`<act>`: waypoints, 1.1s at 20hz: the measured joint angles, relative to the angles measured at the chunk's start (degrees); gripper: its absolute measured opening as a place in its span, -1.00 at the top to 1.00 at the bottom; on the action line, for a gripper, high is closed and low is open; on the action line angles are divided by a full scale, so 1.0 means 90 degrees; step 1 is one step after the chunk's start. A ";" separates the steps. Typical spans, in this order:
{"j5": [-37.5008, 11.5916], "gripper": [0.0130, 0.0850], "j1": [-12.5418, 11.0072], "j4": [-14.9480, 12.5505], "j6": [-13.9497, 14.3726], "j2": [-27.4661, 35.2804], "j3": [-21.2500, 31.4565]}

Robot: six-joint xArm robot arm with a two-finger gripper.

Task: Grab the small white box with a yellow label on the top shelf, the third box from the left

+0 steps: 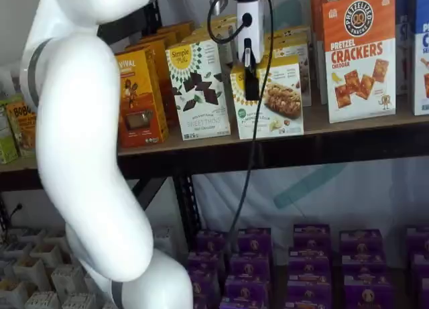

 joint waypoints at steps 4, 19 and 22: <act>0.0221 0.33 -0.0118 -0.0006 -0.0095 -0.0382 0.0272; 0.0802 0.33 -0.0194 -0.0170 -0.0157 -0.1733 0.1356; 0.0820 0.33 -0.0171 -0.0165 -0.0131 -0.1911 0.1531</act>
